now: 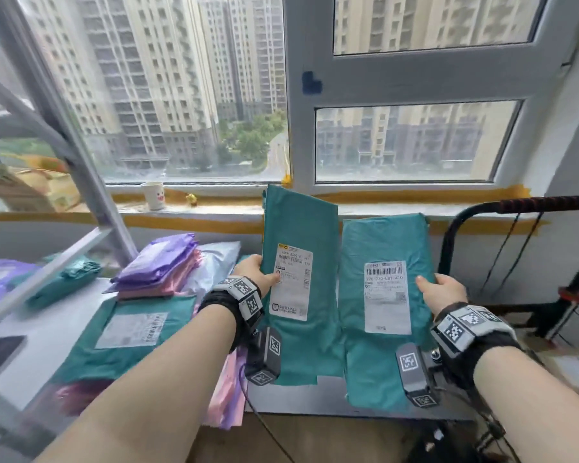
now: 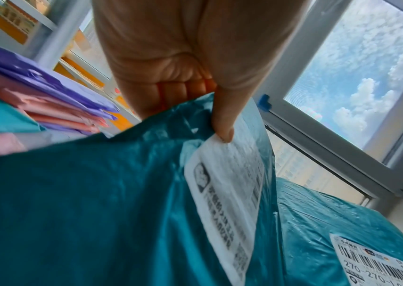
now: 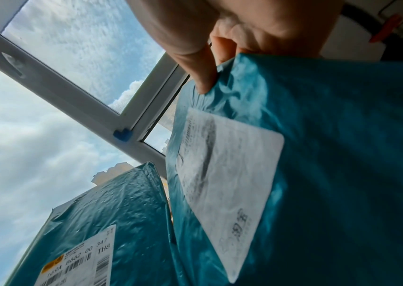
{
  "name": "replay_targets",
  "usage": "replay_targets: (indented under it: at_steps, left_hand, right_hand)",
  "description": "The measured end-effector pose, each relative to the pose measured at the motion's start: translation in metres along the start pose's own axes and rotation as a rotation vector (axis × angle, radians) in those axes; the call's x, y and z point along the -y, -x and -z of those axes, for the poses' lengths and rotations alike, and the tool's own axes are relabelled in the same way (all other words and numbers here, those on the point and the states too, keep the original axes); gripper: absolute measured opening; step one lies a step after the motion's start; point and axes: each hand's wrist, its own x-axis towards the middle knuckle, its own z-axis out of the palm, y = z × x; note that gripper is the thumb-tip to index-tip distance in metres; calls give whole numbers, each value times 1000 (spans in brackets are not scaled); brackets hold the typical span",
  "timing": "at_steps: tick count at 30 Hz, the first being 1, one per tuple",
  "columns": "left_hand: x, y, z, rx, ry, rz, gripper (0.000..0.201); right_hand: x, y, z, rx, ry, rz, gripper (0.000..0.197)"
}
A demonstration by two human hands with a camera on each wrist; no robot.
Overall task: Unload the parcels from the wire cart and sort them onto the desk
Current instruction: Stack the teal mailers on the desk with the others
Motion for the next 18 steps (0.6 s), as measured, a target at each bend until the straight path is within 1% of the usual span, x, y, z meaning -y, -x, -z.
replay_targets:
  at_steps: [4,9,13,16,18]
  left_hand:
    - [34,-33,38,-8,-2,12,31]
    - [73,-64,68,2,-52,74,29]
    - [90,-89,75,43,-71,131,27]
    - [95,-113,71,72,-68,162,26]
    - [98,-128,67,88,-74,188,26]
  right_hand:
    - [28,2,-60,-2,-8,-25,31]
    - [44,3,-107,18,18,-109,31]
    - [54,-5,-131,72,8,-165,32]
    - [57,-27,-153,112,-53,-174,29]
    - [52,-49,-172,153,-112,-175,23]
